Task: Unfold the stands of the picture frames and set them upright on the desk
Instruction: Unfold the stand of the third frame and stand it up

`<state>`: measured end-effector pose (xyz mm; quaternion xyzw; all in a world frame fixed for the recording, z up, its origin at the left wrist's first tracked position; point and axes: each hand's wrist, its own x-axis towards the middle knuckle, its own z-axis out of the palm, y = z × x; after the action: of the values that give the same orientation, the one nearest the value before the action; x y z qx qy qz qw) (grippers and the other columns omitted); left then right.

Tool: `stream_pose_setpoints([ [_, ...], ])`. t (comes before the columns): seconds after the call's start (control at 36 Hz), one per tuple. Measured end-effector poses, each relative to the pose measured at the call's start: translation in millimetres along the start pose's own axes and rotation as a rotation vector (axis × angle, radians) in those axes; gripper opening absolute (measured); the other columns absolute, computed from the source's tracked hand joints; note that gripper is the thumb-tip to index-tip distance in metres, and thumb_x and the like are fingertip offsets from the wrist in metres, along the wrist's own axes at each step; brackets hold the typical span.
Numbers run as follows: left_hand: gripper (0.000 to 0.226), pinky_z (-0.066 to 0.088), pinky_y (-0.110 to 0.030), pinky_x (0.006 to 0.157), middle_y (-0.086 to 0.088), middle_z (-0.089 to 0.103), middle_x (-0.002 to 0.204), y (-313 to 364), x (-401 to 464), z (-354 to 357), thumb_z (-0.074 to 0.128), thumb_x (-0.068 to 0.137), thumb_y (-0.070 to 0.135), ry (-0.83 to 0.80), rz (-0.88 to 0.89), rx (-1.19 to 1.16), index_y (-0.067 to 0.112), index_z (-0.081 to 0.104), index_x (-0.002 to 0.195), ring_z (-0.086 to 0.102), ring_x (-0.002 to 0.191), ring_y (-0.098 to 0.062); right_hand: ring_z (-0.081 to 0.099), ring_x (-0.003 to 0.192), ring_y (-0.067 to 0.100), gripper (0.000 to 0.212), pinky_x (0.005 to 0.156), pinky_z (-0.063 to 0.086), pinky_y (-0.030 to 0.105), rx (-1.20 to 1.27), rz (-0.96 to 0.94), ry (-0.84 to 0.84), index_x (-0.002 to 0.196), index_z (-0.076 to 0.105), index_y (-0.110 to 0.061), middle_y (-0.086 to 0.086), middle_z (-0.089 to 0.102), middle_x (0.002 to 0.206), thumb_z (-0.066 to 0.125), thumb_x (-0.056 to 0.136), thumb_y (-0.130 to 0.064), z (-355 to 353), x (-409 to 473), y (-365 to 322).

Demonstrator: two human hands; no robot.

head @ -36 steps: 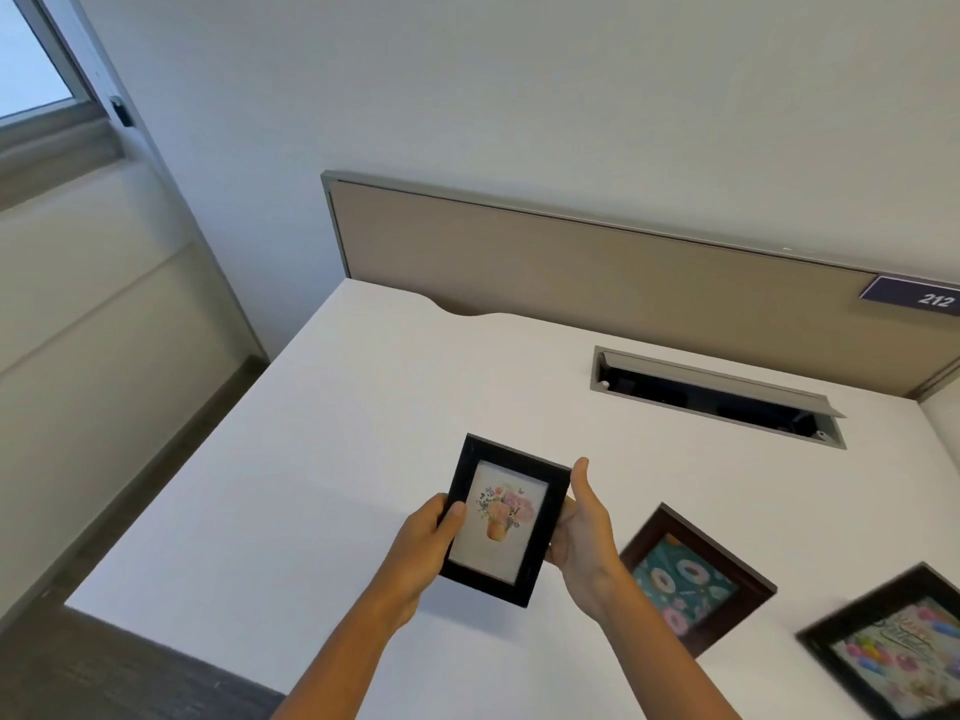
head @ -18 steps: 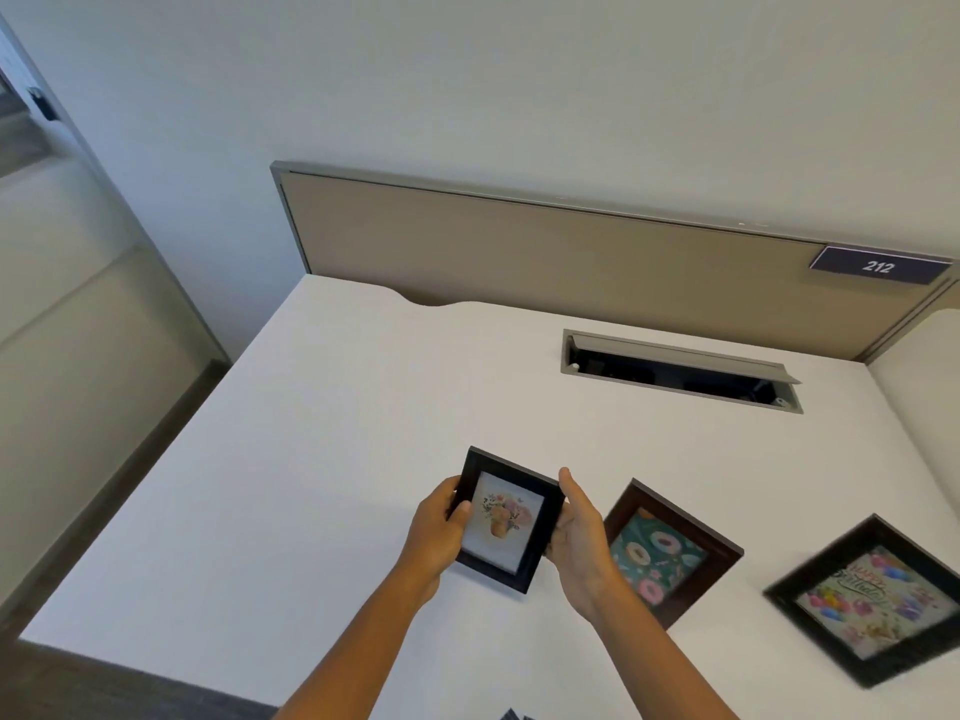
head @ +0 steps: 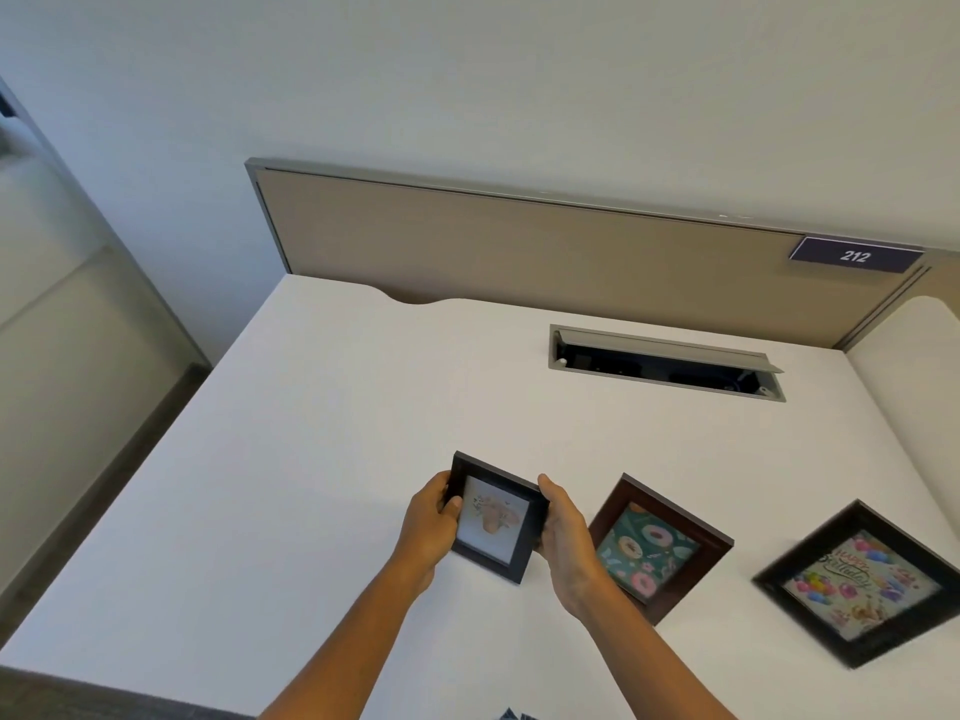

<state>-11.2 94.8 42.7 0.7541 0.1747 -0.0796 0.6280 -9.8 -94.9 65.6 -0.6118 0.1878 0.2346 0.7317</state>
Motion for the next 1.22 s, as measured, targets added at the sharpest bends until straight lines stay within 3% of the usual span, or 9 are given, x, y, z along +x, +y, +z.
stream_pose_setpoints([
  [0.11,0.026,0.053,-0.010,0.067,0.018,0.063,0.116,-1,1,-1,0.049,0.109,0.019,-0.012,0.000,0.011,0.034,0.053,0.128,0.061,0.104,0.001,0.074,0.126,0.020,0.073,0.119,0.047,0.052,-0.029,0.001,0.001,0.133,0.076,-0.026,-0.005,0.083,0.127,0.058,0.087,-0.079,0,-3,-1],
  [0.33,0.025,0.052,-0.007,0.062,0.028,0.060,0.111,-8,0,-6,0.052,0.107,0.024,-0.026,-0.018,0.013,0.036,0.054,0.129,0.059,0.101,0.004,0.071,0.130,0.019,0.070,0.125,0.042,0.055,-0.052,0.025,0.004,0.135,0.075,-0.028,-0.007,0.082,0.130,0.052,0.092,-0.078,1,-8,2],
  [0.47,0.029,0.050,-0.010,0.070,0.015,0.063,0.116,-13,0,-7,0.049,0.109,0.020,-0.009,-0.026,0.039,0.025,0.057,0.136,0.059,0.106,-0.007,0.070,0.131,0.019,0.061,0.126,0.040,0.056,-0.064,0.037,0.005,0.135,0.076,-0.029,-0.007,0.082,0.131,0.047,0.104,-0.072,1,-8,2],
  [0.58,0.032,0.047,-0.009,0.071,0.010,0.062,0.121,-17,-1,-8,0.046,0.110,0.017,0.012,-0.039,0.052,0.022,0.057,0.139,0.057,0.112,-0.012,0.070,0.132,0.019,0.071,0.127,0.040,0.057,-0.077,0.028,-0.012,0.137,0.075,-0.031,-0.006,0.081,0.134,0.047,0.096,-0.081,-2,-12,2],
  [0.72,0.034,0.048,-0.015,0.084,0.013,0.060,0.123,-22,-1,-12,0.048,0.109,0.018,0.007,-0.051,0.060,0.023,0.055,0.141,0.055,0.115,-0.011,0.074,0.127,0.012,0.089,0.125,0.041,0.056,-0.074,-0.029,-0.027,0.139,0.074,-0.030,-0.006,0.081,0.134,0.046,0.085,-0.095,-5,-16,4],
  [0.81,0.032,0.047,-0.007,0.075,0.018,0.059,0.118,-23,-1,-13,0.047,0.109,0.020,0.008,-0.050,0.063,0.026,0.056,0.139,0.054,0.112,-0.009,0.074,0.126,0.011,0.103,0.124,0.042,0.054,-0.060,-0.054,-0.017,0.139,0.075,-0.029,-0.006,0.081,0.134,0.052,0.072,-0.104,-4,-17,4],
  [1.03,0.026,0.047,-0.006,0.064,0.025,0.059,0.109,-20,1,-17,0.047,0.109,0.024,-0.021,-0.027,0.061,0.031,0.056,0.132,0.057,0.105,-0.006,0.071,0.132,0.015,0.080,0.128,0.038,0.056,-0.041,-0.022,0.041,0.138,0.074,-0.029,-0.008,0.082,0.132,0.045,0.093,-0.088,4,-17,4],
  [1.11,0.028,0.049,-0.007,0.073,0.017,0.061,0.120,-20,1,-19,0.048,0.109,0.024,-0.039,-0.024,0.059,0.030,0.056,0.135,0.056,0.112,-0.008,0.070,0.132,0.015,0.079,0.126,0.040,0.054,-0.041,-0.025,0.056,0.137,0.075,-0.028,-0.008,0.082,0.131,0.047,0.091,-0.087,5,-18,6],
  [1.22,0.036,0.048,-0.021,0.091,0.013,0.058,0.128,-24,1,-23,0.052,0.107,0.024,-0.016,-0.048,0.052,0.026,0.054,0.143,0.054,0.117,-0.010,0.070,0.132,0.016,0.077,0.125,0.042,0.054,-0.064,-0.030,0.078,0.135,0.076,-0.031,-0.009,0.081,0.132,0.048,0.089,-0.086,5,-21,9],
])
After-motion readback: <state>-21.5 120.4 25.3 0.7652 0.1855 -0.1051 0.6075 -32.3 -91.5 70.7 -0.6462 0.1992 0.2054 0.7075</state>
